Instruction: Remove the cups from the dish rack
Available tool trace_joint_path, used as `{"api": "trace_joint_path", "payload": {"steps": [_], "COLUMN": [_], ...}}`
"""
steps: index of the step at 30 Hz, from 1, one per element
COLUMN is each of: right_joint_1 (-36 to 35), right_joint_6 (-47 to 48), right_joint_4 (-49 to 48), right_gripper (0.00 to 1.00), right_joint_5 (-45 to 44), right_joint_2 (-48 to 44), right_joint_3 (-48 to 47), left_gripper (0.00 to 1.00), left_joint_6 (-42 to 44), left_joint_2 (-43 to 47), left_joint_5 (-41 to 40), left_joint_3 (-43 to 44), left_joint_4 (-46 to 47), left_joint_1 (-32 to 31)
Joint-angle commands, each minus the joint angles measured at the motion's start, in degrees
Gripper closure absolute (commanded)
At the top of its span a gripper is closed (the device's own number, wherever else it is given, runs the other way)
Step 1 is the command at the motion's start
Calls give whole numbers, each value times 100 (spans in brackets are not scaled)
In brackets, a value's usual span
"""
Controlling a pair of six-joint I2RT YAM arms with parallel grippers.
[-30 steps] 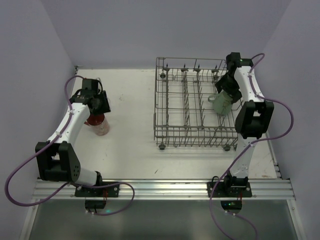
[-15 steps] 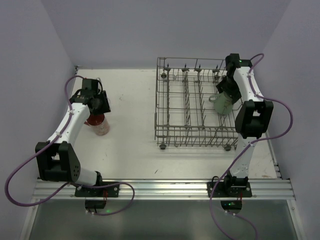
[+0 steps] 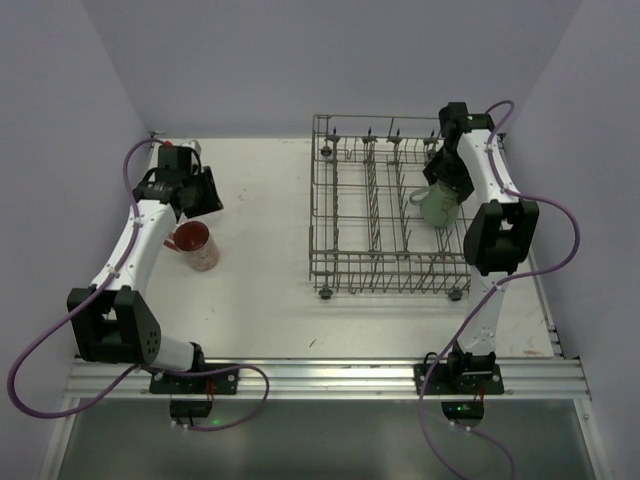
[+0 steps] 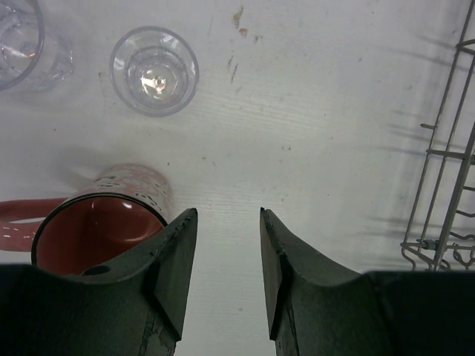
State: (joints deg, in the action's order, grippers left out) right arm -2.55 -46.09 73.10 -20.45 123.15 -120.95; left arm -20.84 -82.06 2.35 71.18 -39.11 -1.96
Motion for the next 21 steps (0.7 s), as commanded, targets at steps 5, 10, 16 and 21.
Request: {"api": "trace_joint_path", "payload": {"steps": [5,10,16,21], "right_joint_1": [-53,-53,-53,-53], "right_joint_6": [266,363,504,530], "right_joint_4": [-428,-551,-876,-885], "right_gripper": [100,100,100,100], "right_joint_5": [286,471,752,911], "right_joint_2": [-775,-1126,-1504,-1601], "right_joint_3": [-430,-448,-342,-368], "left_gripper": [57,57,57,57], "left_joint_6": [-236,-447,-1088,-2054], "left_joint_2": [94,32,-3,-170], "left_joint_5": [433,879,2188,3279], "left_joint_3": [511,827,530,335], "left_joint_4": [-88,-176,359,1098], "left_joint_1": [20,20,20,-103]}}
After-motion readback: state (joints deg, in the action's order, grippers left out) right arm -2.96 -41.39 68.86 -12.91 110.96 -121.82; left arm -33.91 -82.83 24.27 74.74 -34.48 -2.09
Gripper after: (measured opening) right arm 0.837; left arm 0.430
